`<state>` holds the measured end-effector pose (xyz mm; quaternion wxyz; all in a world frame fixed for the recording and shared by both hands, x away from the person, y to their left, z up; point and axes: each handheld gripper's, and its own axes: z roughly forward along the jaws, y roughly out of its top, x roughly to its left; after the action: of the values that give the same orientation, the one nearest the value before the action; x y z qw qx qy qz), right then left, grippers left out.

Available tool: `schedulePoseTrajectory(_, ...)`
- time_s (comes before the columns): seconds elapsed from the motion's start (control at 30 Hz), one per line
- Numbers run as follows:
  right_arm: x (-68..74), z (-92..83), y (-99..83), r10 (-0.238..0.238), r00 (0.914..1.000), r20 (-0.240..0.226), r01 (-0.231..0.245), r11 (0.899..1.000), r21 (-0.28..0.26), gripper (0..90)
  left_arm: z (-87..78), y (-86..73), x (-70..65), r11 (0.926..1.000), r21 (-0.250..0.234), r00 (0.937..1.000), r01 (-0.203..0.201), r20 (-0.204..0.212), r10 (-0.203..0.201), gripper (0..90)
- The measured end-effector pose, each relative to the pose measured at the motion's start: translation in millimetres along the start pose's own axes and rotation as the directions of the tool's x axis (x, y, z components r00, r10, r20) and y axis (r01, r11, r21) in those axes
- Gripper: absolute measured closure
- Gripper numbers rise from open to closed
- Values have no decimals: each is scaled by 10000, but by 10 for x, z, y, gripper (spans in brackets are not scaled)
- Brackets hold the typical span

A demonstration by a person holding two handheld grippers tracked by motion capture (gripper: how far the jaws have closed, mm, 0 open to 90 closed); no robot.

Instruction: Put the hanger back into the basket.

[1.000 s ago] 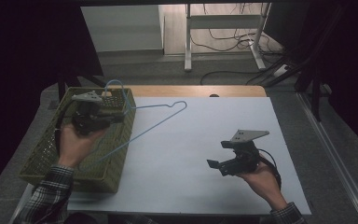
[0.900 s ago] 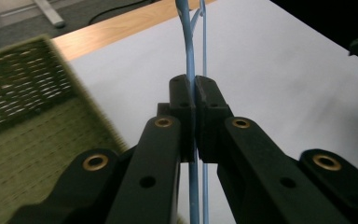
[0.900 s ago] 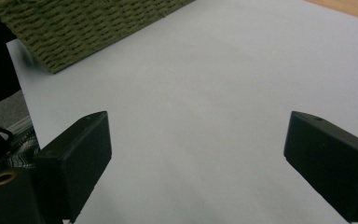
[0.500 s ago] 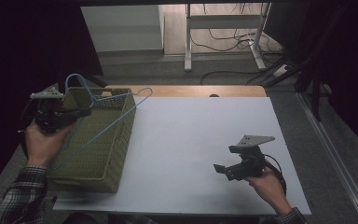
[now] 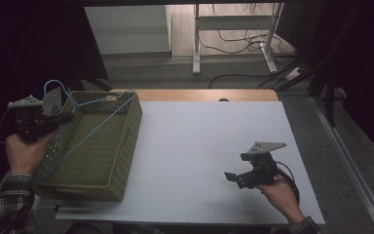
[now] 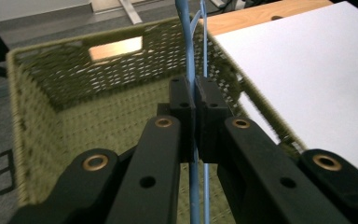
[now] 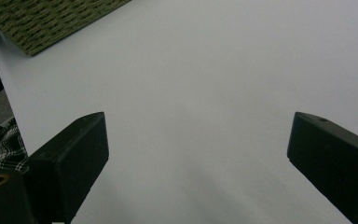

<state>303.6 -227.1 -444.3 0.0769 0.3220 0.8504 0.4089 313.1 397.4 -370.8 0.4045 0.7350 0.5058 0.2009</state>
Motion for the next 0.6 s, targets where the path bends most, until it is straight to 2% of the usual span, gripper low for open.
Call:
schedulePoseTrajectory(0.03, -4, 6, -1, -32, 10000, 19, 32, 10000, 33, 52, -5, -41, 53, 10000, 37, 10000, 23, -95, -22, 876)
schedulePoseTrajectory(0.17, -4, 17, -1, -65, 10000, 2, 65, 9999, 81, 52, 51, -124, 119, 9998, 188, 9997, 80, -240, -76, 875)
schedulePoseTrajectory(0.43, 0, 47, -19, -107, 9999, 4, 107, 9997, 239, 52, 264, -270, 156, 9987, 452, 9994, 233, -267, -221, 875)
schedulePoseTrajectory(0.47, -2, 51, -23, -137, 9999, -8, 137, 9995, 290, 52, 328, -296, 164, 9975, 647, 9993, 288, -258, -272, 875)
schedulePoseTrajectory(0.53, -2, 57, -27, -138, 9999, -6, 138, 9994, 311, 52, 362, -309, 168, 9968, 745, 9994, 278, -238, -261, 875)
schedulePoseTrajectory(0.57, -3, 60, -30, -156, 9999, -16, 156, 9994, 321, 52, 435, -331, 174, 9941, 1039, 9994, 303, -193, -284, 875)
schedulePoseTrajectory(0.6, -3, 63, -33, -168, 9999, -17, 168, 9993, 341, 52, 435, -331, 174, 9941, 1039, 9994, 303, -193, -284, 875)
